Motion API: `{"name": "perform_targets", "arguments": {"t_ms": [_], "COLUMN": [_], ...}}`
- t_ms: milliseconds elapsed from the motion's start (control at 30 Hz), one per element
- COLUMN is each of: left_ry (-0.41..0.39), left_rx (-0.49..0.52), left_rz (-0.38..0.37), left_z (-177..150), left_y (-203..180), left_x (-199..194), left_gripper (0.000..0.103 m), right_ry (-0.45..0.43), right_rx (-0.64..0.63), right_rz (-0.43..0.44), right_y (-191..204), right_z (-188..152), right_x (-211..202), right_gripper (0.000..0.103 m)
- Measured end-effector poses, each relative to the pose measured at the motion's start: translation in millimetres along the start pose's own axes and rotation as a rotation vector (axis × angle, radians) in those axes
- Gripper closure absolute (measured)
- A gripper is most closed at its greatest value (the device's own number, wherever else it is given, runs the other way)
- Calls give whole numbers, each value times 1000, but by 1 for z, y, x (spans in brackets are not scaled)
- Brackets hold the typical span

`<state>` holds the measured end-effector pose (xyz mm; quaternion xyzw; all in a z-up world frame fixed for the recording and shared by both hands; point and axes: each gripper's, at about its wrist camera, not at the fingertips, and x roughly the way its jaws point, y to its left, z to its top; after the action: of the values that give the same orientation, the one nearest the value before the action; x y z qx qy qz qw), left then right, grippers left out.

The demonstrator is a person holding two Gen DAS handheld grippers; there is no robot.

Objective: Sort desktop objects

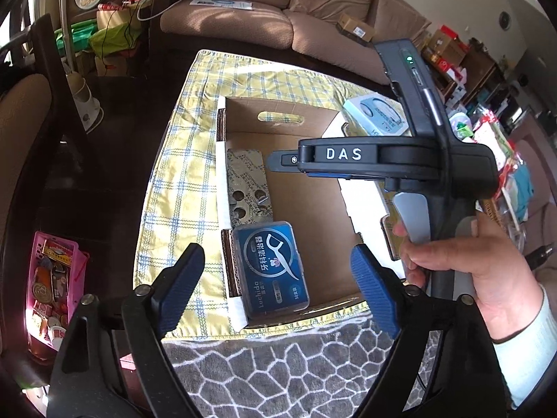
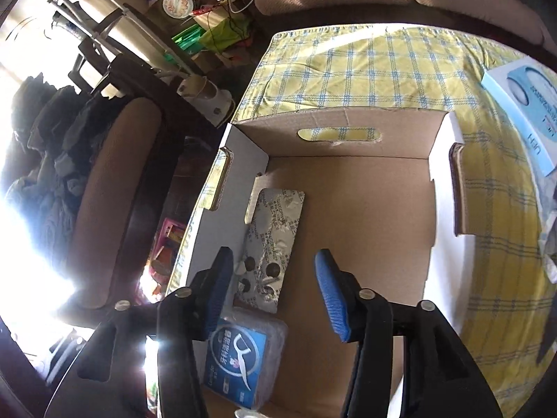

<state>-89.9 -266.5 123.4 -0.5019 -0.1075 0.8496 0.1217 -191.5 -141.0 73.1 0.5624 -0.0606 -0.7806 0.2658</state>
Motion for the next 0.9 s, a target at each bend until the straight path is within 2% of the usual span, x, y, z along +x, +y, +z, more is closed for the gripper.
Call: {"name": "perform_targets", "arguments": {"t_ms": [33,67,100,133,167,233,467,567,733,900], "left_ry": [3,2,-3,-5,-6,-11,-29,-19,-6,-24], "left_rx": [-1,2,7,11,9,-3,5,6,69,134], "left_rz": [-9,-13,-12,-11,-17,-29,24,22,2,-56], "left_z": [-1,-1,-2,-3,-4,-7,-16,-23,-35,-42], "left_y": [-4,-8,-12,-16,-20,-24,-43,-55,-97,-148], "left_x": [0,-1,-2,-3,-5,-8,-17,-16,-8,1], "left_gripper": [7,0,0,0,0,0,0,0,0,0], "right_ry": [-7,-15,-21,-32,-43,-48,-85,-99,-119,-143], "right_rx": [-20,-33,-43,-49,-57,-74,-98,-124,-114,-100], "right_rz": [-14,-16,-15,-19,-27,-44,-92,-113,-91,-88], "right_y": [2,3,3,3,2,0,-11,-17,-45,-88], "right_z": [-4,-7,-11,-14,-18,-24,-46,-61,-88,-117], "right_x": [-7,-13,-19,-25,-31,-41,-80,-95,-122,-158], "right_gripper": [38,26,17,2,0,0,0,0,0,0]}}
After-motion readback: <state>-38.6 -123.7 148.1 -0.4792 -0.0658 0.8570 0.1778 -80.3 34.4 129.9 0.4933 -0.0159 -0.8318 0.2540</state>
